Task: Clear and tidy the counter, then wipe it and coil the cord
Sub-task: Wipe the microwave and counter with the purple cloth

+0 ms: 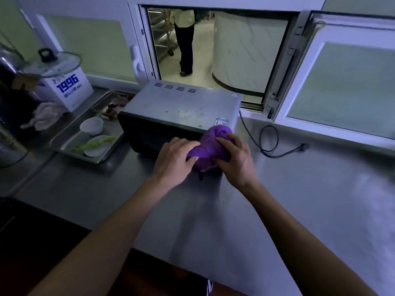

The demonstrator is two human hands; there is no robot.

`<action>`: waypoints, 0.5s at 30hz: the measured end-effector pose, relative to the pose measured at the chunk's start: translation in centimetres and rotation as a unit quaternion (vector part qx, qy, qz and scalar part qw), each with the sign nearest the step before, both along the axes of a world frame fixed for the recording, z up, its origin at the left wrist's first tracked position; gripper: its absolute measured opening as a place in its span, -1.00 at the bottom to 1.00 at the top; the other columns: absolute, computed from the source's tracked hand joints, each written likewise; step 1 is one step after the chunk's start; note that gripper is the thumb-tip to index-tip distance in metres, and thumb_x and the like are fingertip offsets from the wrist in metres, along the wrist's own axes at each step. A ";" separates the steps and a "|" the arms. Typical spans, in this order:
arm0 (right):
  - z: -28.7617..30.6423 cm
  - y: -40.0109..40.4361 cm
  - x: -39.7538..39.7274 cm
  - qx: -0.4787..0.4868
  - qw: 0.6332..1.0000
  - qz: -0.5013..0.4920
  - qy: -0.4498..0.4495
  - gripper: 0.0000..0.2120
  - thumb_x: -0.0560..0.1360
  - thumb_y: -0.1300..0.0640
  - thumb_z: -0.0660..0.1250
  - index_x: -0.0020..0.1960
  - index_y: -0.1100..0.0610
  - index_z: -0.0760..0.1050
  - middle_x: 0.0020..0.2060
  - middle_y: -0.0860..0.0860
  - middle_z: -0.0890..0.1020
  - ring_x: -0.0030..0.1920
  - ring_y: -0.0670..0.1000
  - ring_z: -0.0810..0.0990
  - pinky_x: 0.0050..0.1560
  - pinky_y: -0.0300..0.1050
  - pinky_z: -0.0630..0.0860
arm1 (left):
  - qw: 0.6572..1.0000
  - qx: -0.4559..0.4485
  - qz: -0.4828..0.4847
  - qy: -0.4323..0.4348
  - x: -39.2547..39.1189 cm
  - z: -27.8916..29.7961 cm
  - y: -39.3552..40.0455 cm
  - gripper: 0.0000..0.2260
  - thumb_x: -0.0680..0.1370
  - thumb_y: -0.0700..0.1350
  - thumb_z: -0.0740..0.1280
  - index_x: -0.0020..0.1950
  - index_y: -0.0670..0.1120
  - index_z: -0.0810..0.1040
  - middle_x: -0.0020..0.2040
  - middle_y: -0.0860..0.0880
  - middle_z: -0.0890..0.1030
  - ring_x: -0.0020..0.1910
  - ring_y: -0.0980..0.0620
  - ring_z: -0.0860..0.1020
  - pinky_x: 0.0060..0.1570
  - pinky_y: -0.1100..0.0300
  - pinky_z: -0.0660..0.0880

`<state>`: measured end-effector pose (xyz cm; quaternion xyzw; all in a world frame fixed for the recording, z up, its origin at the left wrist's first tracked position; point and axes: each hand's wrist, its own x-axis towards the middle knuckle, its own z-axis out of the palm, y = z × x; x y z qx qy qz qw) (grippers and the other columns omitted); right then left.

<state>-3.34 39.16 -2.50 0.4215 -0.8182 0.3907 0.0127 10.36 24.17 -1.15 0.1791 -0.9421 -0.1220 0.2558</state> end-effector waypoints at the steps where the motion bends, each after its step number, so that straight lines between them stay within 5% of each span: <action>1: 0.4 -0.7 -0.9 -0.003 1.000 -0.004 0.009 -0.43 0.35 0.21 0.53 0.35 0.11 0.54 0.34 0.14 0.48 0.29 0.24 0.45 0.34 0.11 0.42 | 1.000 -0.003 -0.002 0.001 -1.0 0.6 -0.8 -0.65 0.45 -0.14 0.50 0.24 -0.08 0.62 0.03 -0.02 0.66 0.03 -0.11 0.56 0.02 -0.09 0.49; 8: 1.8 -6.8 -7.6 -0.007 1.000 -0.020 0.019 -0.44 0.36 0.21 0.51 0.35 0.14 0.53 0.35 0.17 0.47 0.29 0.24 0.44 0.32 0.11 0.42 | 1.000 0.017 0.005 -0.019 -7.7 2.8 -6.3 -0.66 0.53 -0.12 0.44 0.31 -0.05 0.58 0.13 -0.01 0.66 0.10 -0.07 0.54 0.17 -0.07 0.47; 15: 0.7 -10.3 -10.7 0.235 0.968 -0.003 0.088 -0.35 0.50 -0.24 0.27 0.52 -0.05 0.28 0.56 0.09 0.20 0.54 0.24 0.08 0.50 0.19 0.08 | 0.997 0.035 0.017 -0.059 -8.3 1.4 -9.7 -0.74 0.59 -0.11 0.35 0.27 -0.07 0.60 0.16 -0.01 0.65 0.18 -0.08 0.53 0.21 -0.08 0.46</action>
